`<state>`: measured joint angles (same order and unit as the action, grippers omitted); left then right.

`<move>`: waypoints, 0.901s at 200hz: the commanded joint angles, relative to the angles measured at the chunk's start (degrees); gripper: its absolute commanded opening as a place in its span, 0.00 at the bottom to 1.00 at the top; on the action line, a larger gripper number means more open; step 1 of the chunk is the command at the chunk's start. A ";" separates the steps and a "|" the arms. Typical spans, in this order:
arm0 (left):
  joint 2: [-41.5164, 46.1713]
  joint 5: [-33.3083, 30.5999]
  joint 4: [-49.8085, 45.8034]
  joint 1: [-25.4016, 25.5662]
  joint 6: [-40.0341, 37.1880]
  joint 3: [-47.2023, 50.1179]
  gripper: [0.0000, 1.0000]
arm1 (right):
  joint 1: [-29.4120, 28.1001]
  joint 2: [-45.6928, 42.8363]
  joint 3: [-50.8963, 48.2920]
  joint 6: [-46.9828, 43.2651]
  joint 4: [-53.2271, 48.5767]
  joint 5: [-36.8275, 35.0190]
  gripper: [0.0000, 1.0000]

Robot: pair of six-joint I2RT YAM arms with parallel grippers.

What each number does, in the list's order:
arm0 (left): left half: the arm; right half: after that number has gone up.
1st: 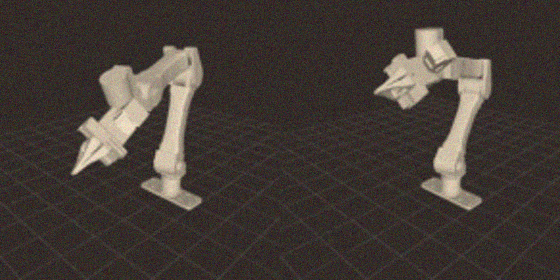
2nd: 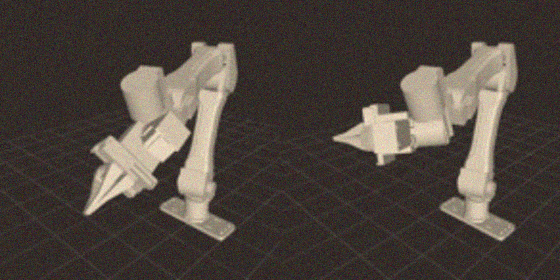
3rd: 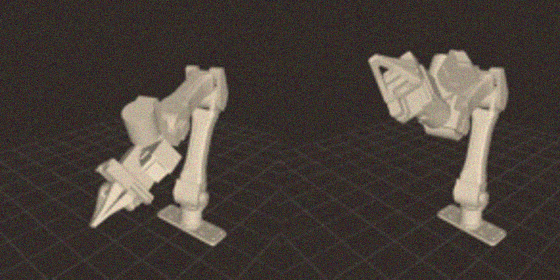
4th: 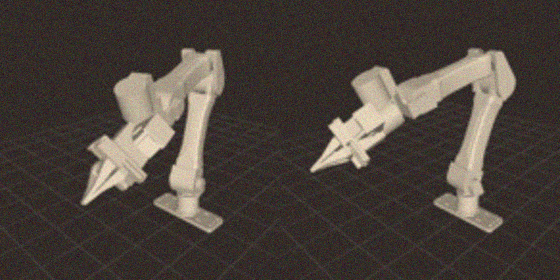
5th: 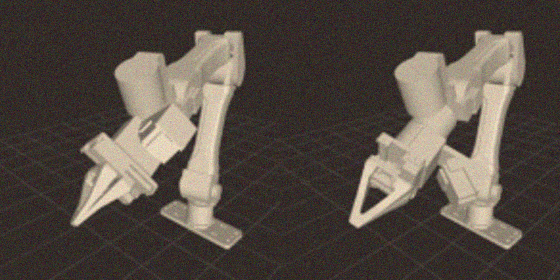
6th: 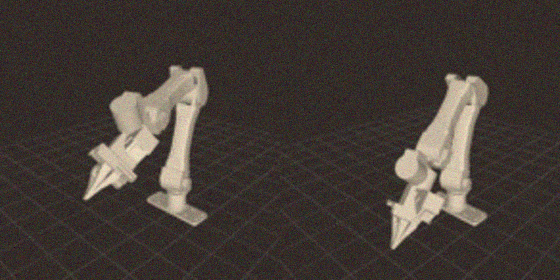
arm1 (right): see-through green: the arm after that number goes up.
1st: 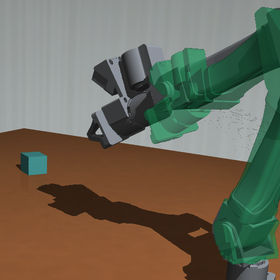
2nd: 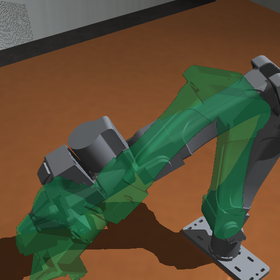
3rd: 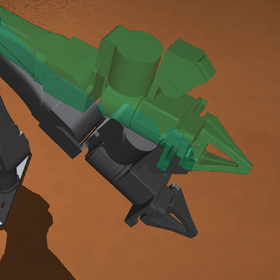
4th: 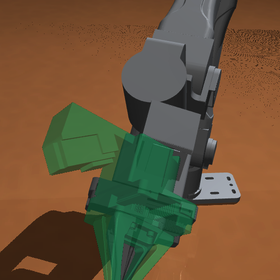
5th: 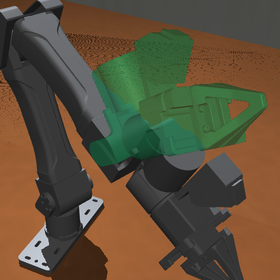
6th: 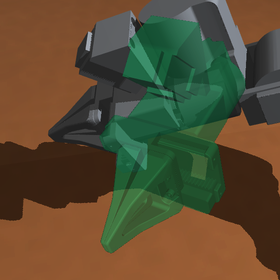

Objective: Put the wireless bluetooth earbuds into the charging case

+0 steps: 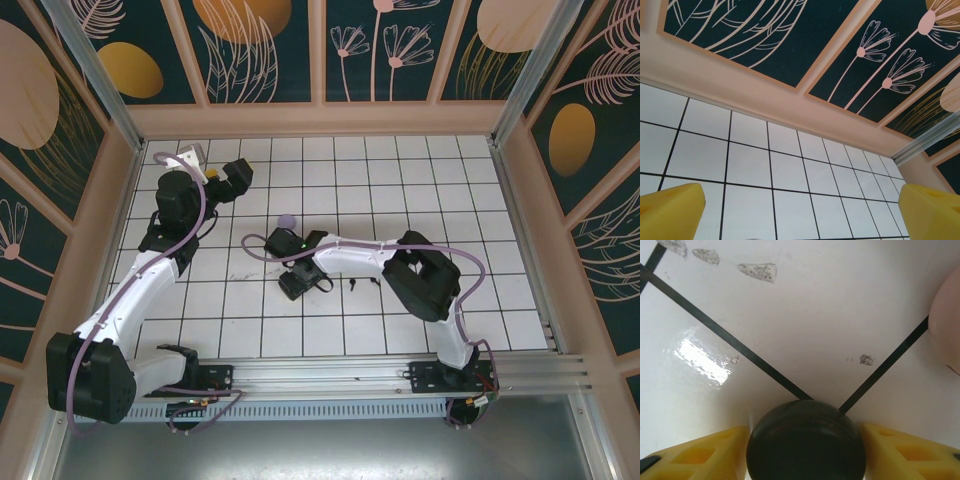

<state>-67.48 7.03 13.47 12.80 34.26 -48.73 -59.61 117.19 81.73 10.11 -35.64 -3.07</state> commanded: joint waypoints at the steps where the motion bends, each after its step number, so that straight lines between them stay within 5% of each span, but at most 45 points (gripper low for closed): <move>1: 1.24 0.64 2.22 -0.23 2.03 0.09 0.99 | 0.38 1.91 0.36 -0.53 -1.72 -0.80 0.53; 86: 1.88 4.99 13.87 -0.24 8.07 6.43 0.99 | 1.61 -7.83 -2.06 8.04 -1.54 -2.72 0.39; 143: -0.91 15.06 28.34 0.26 8.10 14.46 0.99 | 12.99 -22.19 -4.52 19.59 5.34 1.86 0.38; 180: -2.30 16.30 35.28 3.81 4.25 18.84 0.99 | 20.00 -27.03 -3.75 27.66 11.99 7.36 0.39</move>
<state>-68.79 19.99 39.24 14.31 41.23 -32.10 -41.95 92.53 78.24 29.80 -29.19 -0.45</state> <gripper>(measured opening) 0.986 0.469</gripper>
